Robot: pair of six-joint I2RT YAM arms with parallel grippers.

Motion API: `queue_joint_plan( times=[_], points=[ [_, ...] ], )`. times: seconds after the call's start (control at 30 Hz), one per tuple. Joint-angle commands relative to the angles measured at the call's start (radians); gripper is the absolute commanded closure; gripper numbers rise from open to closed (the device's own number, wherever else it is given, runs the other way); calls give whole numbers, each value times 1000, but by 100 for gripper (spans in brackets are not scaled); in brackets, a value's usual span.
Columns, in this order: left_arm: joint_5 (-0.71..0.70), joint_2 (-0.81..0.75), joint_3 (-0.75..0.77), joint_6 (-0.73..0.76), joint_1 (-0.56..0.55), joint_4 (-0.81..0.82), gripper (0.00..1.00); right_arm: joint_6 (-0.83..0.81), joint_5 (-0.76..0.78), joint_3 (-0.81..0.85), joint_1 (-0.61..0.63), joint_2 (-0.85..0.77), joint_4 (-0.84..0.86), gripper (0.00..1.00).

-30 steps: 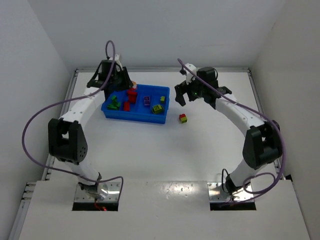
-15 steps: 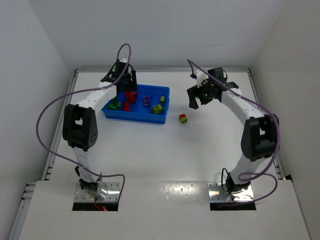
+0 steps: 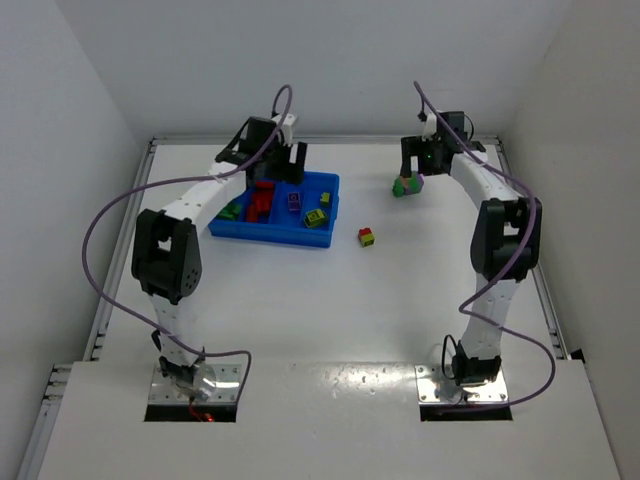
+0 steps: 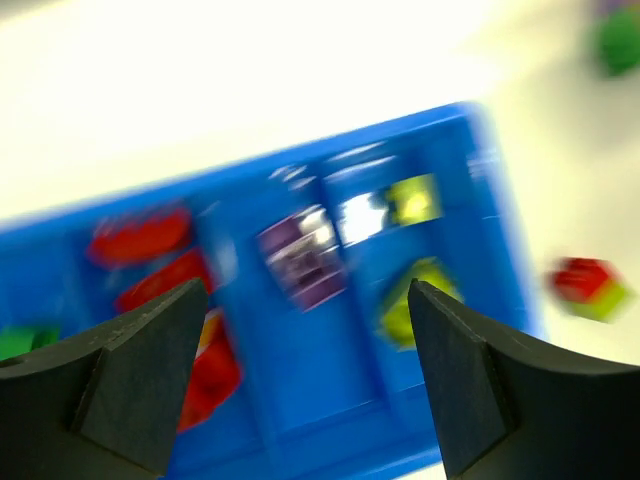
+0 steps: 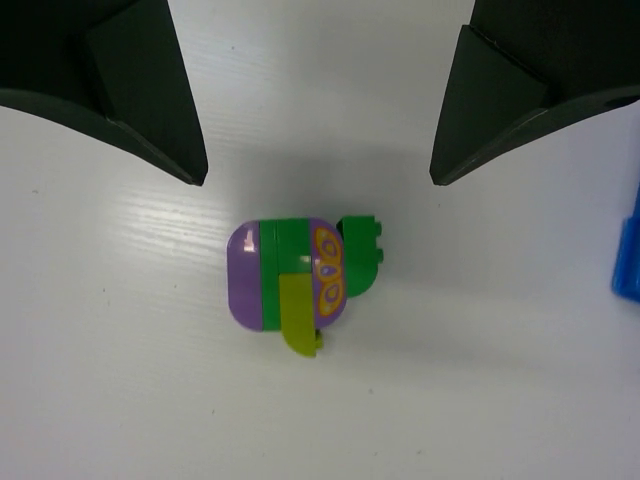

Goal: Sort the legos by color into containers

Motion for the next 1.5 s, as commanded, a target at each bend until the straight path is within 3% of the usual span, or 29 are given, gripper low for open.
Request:
queue_joint_plan(
  times=[0.0, 0.23, 0.47, 0.7, 0.83, 1.0, 1.1, 1.13, 1.23, 1.27, 1.37, 1.47],
  points=[
    [79, -16, 103, 78, -58, 57, 12, 55, 40, 96, 13, 64, 20, 7],
    [79, 10, 119, 30, -49, 37, 12, 178, 78, 204, 22, 221, 52, 1],
    [67, -24, 64, 18, -39, 37, 12, 165, 162, 312, 31, 349, 128, 1],
    [67, -45, 34, 29, -21, 27, 12, 116, 190, 511, 31, 484, 53, 1],
    [67, -54, 25, 29, -12, 27, 12, 78, 175, 498, 31, 495, -16, 1],
    [67, -54, 7, 29, -3, 27, 12, 58, 164, 323, 31, 403, -15, 1],
    [76, -54, 7, 29, 7, 27, 12, 58, 152, 268, 31, 368, -35, 11],
    [76, -54, 7, 29, 7, 27, 12, 47, 152, 226, 31, 357, -35, 25],
    [85, -54, 7, 29, 7, 27, 12, 34, 129, 156, 31, 313, -44, 55],
    [85, -54, 7, 29, 7, 27, 12, 23, 129, 136, 31, 299, -55, 71],
    [96, -67, -15, 29, 7, 27, 12, 1, 89, 18, 31, 201, -55, 93],
    [194, -113, -65, 55, 16, 49, 14, -9, -44, -142, 31, 32, -41, 100]
  ],
)
